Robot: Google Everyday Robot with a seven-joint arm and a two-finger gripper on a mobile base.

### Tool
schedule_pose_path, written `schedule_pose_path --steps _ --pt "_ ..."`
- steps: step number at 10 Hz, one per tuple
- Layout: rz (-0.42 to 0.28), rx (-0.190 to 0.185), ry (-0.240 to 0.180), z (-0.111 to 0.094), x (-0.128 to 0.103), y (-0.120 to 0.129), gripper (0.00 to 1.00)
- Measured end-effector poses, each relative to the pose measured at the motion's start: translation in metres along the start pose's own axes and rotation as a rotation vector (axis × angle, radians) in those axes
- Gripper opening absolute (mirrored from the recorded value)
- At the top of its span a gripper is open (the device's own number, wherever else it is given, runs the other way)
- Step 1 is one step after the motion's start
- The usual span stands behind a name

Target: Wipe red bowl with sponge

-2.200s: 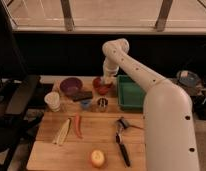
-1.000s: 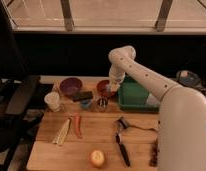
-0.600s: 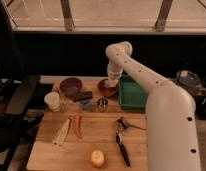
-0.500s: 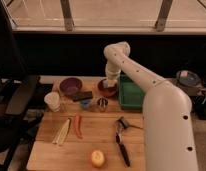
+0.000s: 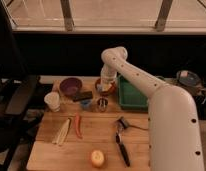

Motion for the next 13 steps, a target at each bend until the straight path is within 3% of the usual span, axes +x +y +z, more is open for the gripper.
schedule_pose_path --steps 3,6,9,13 --pt "0.009 -0.012 0.065 -0.015 0.005 0.018 0.0" --pt "0.033 -0.011 0.137 -0.026 0.037 0.003 0.0" --pt "0.006 0.003 0.136 -0.019 0.035 -0.03 0.0" --pt "-0.044 -0.004 0.068 -0.001 0.003 -0.031 0.0"
